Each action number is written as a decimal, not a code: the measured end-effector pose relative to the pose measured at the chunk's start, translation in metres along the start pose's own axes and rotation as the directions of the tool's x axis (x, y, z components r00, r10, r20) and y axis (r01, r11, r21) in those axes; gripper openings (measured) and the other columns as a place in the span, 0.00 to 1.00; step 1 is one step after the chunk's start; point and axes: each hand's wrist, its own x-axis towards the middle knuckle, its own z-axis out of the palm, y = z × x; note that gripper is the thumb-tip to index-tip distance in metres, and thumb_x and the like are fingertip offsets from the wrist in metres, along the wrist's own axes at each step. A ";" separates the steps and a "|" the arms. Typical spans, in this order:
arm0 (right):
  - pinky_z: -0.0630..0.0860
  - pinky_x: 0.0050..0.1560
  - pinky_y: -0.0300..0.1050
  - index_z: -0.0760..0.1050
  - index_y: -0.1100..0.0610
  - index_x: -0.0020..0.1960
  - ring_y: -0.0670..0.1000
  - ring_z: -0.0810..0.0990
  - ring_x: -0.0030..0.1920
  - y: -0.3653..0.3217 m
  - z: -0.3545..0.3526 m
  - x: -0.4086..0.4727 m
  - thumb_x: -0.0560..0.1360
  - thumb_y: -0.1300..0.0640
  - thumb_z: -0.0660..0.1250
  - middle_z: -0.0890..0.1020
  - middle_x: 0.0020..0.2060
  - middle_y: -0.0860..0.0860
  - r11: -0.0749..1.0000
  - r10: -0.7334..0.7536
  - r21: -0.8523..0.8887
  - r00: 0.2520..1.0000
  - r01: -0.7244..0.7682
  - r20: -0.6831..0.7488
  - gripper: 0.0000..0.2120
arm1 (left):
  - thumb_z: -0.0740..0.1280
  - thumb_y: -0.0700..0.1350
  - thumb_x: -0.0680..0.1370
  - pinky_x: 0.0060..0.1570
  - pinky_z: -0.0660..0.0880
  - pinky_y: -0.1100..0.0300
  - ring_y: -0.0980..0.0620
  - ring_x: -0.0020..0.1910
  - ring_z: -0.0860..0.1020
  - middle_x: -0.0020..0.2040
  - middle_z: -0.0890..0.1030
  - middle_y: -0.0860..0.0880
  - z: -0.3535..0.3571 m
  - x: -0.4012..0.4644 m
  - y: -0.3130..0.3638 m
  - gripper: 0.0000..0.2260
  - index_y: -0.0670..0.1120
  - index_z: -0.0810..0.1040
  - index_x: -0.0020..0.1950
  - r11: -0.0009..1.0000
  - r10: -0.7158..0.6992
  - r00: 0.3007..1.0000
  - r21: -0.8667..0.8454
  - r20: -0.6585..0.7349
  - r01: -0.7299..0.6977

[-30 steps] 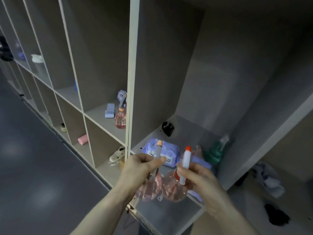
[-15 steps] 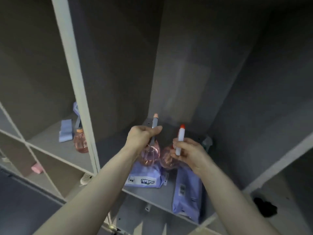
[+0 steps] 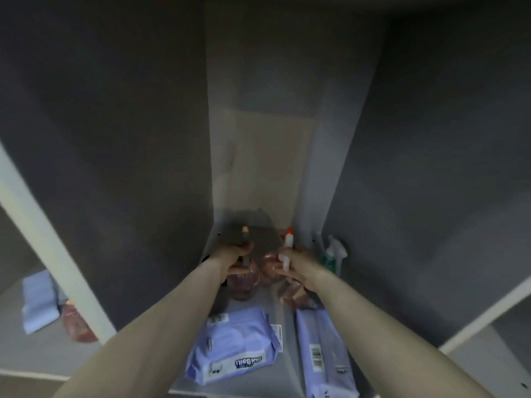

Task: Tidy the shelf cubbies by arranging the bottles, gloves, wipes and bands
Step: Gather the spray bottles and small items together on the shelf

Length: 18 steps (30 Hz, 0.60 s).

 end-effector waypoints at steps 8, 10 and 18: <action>0.79 0.45 0.46 0.70 0.60 0.54 0.52 0.79 0.39 0.016 0.004 0.019 0.79 0.58 0.63 0.78 0.42 0.55 0.998 0.067 0.003 0.996 -0.067 0.065 0.06 | 0.65 0.37 0.79 0.31 0.80 0.58 0.52 0.38 0.75 0.42 0.78 0.47 -0.015 0.024 -0.007 0.12 0.40 0.73 0.62 0.998 -0.045 0.990 0.037 0.131 0.041; 0.79 0.52 0.54 0.71 0.59 0.58 0.54 0.79 0.43 0.014 0.003 0.020 0.79 0.57 0.63 0.79 0.46 0.55 0.997 0.070 -0.031 0.994 -0.067 0.085 0.09 | 0.64 0.42 0.80 0.32 0.79 0.59 0.51 0.37 0.75 0.46 0.77 0.47 -0.017 0.027 -0.006 0.10 0.45 0.72 0.61 0.986 -0.038 0.990 0.167 0.139 0.014; 0.70 0.24 0.30 0.75 0.61 0.57 0.47 0.75 0.27 0.031 -0.013 0.030 0.80 0.60 0.58 0.79 0.38 0.54 0.948 0.079 -0.298 0.988 -0.115 -0.130 0.10 | 0.67 0.44 0.77 0.46 0.69 0.61 0.45 0.54 0.79 0.55 0.81 0.43 -0.020 0.049 -0.010 0.13 0.45 0.77 0.61 0.693 0.364 0.928 0.645 0.074 -0.323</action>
